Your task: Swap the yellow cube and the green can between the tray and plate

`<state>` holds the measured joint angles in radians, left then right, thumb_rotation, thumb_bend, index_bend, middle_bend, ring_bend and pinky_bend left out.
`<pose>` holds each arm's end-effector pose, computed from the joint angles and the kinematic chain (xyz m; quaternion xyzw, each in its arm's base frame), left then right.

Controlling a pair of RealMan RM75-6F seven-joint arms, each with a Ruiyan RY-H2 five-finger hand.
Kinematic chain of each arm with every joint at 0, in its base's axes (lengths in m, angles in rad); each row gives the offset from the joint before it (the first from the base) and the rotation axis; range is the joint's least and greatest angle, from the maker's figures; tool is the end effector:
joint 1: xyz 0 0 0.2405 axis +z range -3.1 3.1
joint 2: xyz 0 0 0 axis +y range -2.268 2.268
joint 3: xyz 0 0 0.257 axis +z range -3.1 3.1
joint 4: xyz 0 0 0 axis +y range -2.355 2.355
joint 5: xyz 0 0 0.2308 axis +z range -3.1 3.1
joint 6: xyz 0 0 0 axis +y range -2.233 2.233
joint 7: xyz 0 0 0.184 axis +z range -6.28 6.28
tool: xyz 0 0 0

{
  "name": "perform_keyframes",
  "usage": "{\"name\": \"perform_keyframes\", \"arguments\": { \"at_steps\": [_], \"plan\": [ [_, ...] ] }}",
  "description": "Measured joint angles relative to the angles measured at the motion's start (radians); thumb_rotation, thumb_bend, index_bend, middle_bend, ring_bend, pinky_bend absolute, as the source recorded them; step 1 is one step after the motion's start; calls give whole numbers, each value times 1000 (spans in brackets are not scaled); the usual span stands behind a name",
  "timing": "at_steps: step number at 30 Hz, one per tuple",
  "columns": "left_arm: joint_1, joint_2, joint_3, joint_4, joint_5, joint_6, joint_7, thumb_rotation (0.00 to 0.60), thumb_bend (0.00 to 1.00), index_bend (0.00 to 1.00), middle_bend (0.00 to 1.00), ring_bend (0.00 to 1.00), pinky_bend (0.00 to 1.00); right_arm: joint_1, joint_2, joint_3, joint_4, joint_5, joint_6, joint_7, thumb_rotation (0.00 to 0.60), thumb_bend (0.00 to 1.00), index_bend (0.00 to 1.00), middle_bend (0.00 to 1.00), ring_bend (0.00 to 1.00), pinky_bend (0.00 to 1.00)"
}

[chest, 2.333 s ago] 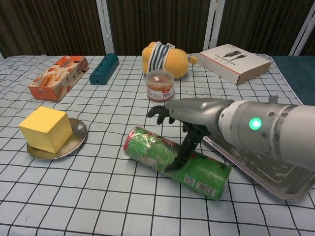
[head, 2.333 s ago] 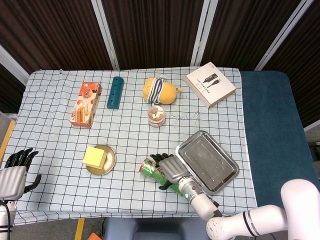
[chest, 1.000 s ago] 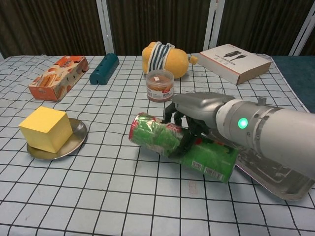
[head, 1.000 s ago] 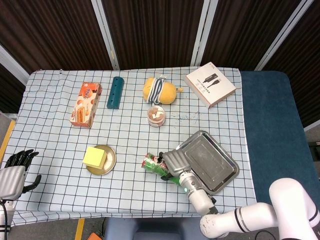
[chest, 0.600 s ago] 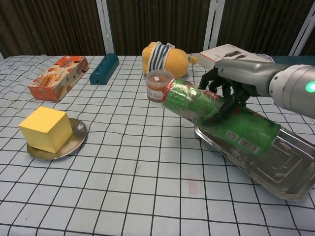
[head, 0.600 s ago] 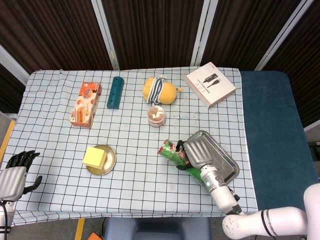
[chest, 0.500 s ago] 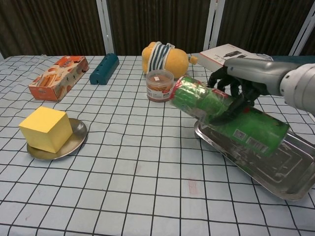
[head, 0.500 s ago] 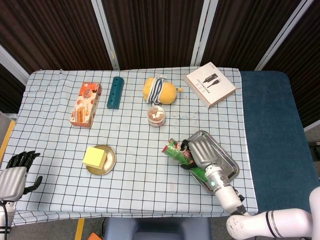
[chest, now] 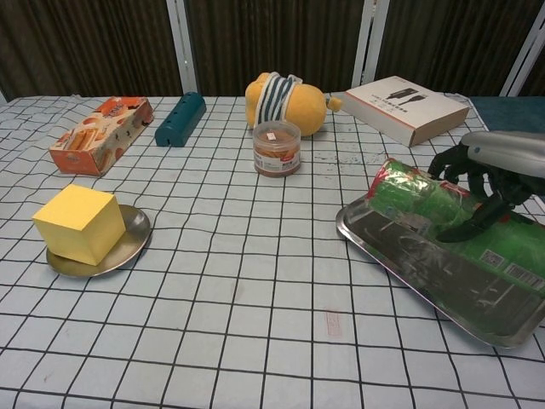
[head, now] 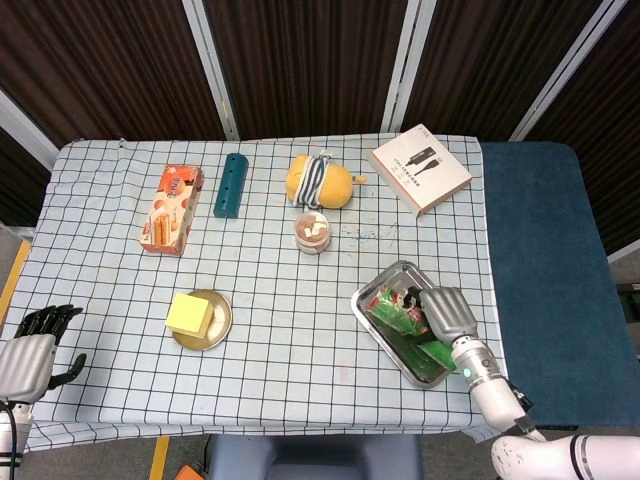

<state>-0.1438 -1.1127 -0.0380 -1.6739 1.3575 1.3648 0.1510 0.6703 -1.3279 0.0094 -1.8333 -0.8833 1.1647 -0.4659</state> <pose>-0.3261 0.2354 0.1219 -0.6108 -0.4128 -0.3151 0.5977 -0.1916 -0.3224 -0.0020 0.7058 -0.4492 0.2914 0.4638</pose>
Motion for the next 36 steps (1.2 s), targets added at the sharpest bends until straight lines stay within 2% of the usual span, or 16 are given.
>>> {"name": "perform_keyframes", "arguments": {
  "at_steps": [2, 5, 10, 18, 24, 29, 36],
  "plan": [
    [0, 0, 0, 0, 0, 0, 0, 600, 369, 174, 147, 105, 122, -5, 6, 1, 8, -4, -17, 8, 600, 384, 420, 520, 554, 716],
    [0, 0, 0, 0, 0, -3, -2, 600, 368, 174, 145, 105, 122, -12, 14, 5, 17, -5, -34, 14, 600, 345, 291, 423, 453, 661],
    [-1, 0, 0, 0, -1, -8, -2, 600, 369, 174, 145, 105, 122, -19, 33, 11, 15, 3, -54, 18, 600, 288, 190, 305, 324, 596],
    [-2, 0, 0, -2, -4, -13, 2, 600, 368, 174, 145, 105, 123, -37, 74, 9, -4, -14, -79, 37, 600, 224, 30, 107, 129, 434],
    [1, 0, -3, -3, -2, -1, 1, 600, 368, 174, 145, 105, 123, -82, 109, -1, -24, -113, -42, 93, 600, 190, 0, 8, 6, 237],
    [10, -4, -7, -1, 12, 30, -2, 600, 368, 167, 129, 105, 123, -167, 135, -21, -22, -264, 74, 170, 600, 161, 0, 3, 0, 195],
    [27, -11, -6, -4, 57, 85, 2, 600, 369, 141, 94, 102, 124, -296, 145, -24, 25, -372, 270, 246, 600, 128, 0, 3, 0, 144]
  ]
}}
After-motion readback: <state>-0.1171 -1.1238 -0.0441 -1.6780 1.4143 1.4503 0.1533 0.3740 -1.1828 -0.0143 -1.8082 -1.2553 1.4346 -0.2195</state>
